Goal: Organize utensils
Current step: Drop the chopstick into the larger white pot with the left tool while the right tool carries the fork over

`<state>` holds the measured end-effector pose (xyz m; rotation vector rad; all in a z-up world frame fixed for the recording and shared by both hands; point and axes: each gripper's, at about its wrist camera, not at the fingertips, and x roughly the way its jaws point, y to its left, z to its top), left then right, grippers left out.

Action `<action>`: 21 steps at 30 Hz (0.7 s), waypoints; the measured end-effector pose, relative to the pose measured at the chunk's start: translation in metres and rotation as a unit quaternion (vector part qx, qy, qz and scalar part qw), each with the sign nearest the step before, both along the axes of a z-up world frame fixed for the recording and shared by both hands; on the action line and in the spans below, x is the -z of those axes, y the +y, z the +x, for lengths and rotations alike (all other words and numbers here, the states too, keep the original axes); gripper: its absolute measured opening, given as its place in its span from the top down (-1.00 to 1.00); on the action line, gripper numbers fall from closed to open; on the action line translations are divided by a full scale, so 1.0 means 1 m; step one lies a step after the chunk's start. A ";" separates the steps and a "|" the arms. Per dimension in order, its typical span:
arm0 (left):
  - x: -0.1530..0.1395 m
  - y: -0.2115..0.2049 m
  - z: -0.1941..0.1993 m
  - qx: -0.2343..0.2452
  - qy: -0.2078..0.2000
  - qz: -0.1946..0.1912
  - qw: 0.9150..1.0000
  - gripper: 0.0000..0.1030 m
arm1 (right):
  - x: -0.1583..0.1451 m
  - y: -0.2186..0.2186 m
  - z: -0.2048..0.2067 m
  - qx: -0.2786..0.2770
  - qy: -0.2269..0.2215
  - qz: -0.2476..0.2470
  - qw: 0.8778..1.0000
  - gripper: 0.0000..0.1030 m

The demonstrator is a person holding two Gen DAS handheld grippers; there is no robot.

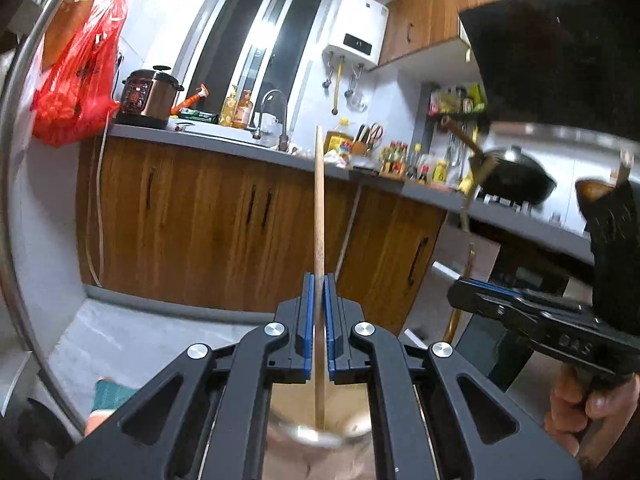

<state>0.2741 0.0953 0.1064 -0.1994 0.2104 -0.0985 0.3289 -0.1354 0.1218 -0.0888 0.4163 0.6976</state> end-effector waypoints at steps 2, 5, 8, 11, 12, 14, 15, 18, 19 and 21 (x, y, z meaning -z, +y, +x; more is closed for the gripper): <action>0.005 -0.001 -0.005 -0.008 0.010 0.009 1.000 0.91 | 0.007 0.002 0.001 0.000 0.009 -0.011 1.000 0.87; 0.008 0.000 -0.007 -0.019 0.023 0.017 0.999 0.91 | 0.017 0.006 0.002 -0.001 0.024 -0.023 0.999 0.87; 0.011 0.000 -0.004 -0.022 0.040 0.019 0.999 0.91 | 0.026 0.009 0.005 -0.002 0.039 -0.028 0.999 0.87; 0.011 -0.001 -0.003 -0.029 0.051 0.025 0.998 0.91 | 0.034 0.012 0.010 -0.004 0.054 -0.030 0.998 0.87; 0.011 -0.001 -0.003 -0.031 0.053 0.023 0.998 0.91 | 0.036 0.012 0.011 -0.004 0.054 -0.029 0.998 0.87; 0.011 -0.001 -0.002 -0.039 0.056 0.028 0.997 0.91 | 0.037 0.011 0.014 -0.001 0.059 -0.026 0.998 0.87; 0.011 -0.001 -0.002 -0.042 0.056 0.034 0.997 0.91 | 0.037 0.010 0.015 0.000 0.062 -0.024 0.998 0.87; 0.011 -0.001 -0.001 -0.043 0.058 0.039 0.997 0.91 | 0.039 0.010 0.019 0.003 0.066 -0.021 0.998 0.86; 0.011 -0.002 -0.002 -0.043 0.058 0.039 0.997 0.91 | 0.039 0.011 0.020 0.004 0.067 -0.020 0.998 0.86; 0.010 -0.002 -0.001 -0.043 0.057 0.039 0.997 0.91 | 0.039 0.011 0.022 0.005 0.069 -0.017 0.997 0.86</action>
